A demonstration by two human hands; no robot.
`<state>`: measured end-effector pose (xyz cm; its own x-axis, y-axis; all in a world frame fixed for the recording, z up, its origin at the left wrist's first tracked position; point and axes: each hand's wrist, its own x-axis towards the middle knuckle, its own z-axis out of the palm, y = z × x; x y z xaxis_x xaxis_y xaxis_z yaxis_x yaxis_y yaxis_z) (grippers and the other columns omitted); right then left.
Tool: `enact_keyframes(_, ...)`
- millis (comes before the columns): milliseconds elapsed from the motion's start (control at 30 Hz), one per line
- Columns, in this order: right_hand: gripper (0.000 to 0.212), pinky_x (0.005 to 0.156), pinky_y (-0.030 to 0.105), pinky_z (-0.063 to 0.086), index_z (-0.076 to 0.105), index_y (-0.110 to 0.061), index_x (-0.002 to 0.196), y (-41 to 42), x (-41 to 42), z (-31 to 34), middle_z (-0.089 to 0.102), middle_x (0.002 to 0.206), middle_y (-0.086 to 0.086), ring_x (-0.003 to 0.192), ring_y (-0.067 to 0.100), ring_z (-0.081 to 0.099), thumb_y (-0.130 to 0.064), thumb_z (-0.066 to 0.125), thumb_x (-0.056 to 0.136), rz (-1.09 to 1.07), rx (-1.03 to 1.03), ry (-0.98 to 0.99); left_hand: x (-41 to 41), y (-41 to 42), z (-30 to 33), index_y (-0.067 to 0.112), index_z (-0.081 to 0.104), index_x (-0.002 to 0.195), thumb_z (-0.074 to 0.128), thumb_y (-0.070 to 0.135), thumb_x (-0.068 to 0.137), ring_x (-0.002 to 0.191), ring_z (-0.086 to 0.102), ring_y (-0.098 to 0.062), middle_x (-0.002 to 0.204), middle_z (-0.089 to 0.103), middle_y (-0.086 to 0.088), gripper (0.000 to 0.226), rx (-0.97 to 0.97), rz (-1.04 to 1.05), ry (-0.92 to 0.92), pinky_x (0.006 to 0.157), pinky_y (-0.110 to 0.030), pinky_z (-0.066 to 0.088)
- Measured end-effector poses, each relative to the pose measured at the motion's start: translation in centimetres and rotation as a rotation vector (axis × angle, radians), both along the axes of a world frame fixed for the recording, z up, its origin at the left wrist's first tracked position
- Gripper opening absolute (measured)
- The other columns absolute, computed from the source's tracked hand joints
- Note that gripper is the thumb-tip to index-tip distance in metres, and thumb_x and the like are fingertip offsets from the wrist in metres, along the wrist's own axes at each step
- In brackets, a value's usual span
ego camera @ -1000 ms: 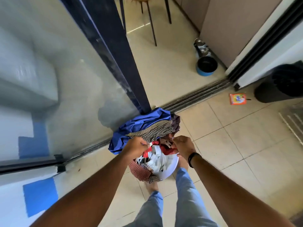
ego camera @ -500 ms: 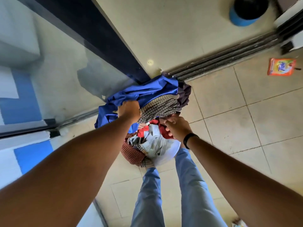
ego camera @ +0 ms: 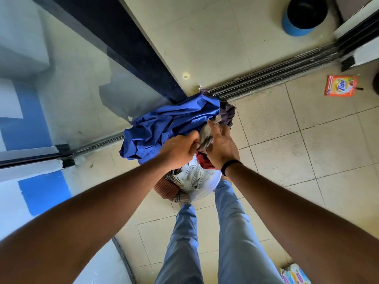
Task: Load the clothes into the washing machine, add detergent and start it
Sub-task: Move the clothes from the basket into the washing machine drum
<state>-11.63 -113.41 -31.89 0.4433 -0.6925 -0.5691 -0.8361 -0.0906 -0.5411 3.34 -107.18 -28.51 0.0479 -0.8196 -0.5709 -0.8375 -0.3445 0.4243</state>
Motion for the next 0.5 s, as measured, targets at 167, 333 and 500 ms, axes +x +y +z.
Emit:
enact_keyframes(167,0.037,0.093,0.052,0.05,0.061,-0.021,0.12,-1.0,-0.5,2.7,0.038,0.144,0.011,0.126,0.037,0.042,-0.025,0.062,0.083,0.29,-0.198,0.069,-1.9,-1.1,5.2,0.024,0.063,0.091,0.058,0.025,0.091,0.068,0.062,-0.012,0.072,0.064,0.011,0.005,-0.137,0.074,0.135,0.06,-0.029,0.046)
enact_keyframes(333,0.037,0.097,0.048,0.048,0.063,-0.024,0.122,-1.0,-2.5,7.2,0.041,0.141,0.007,0.127,0.033,0.039,-0.032,0.063,0.086,0.319,-0.243,0.18,-1.6,-1.1,11.3,0.024,0.071,0.083,0.064,0.021,0.085,0.06,0.06,-0.004,0.069,0.067,0.011,0.008,-0.187,0.108,0.26,0.054,-0.026,0.044)
enact_keyframes(500,0.032,0.099,0.044,0.044,0.062,-0.024,0.123,1.3,-3.8,12.3,0.051,0.138,0.002,0.128,0.028,0.04,-0.03,0.059,0.092,0.258,-0.285,0.214,-0.4,1.1,18.3,0.025,0.073,0.082,0.07,0.026,0.084,0.059,0.064,-0.015,0.069,0.07,0.007,0.004,-0.238,0.056,0.272,0.056,-0.033,0.051)
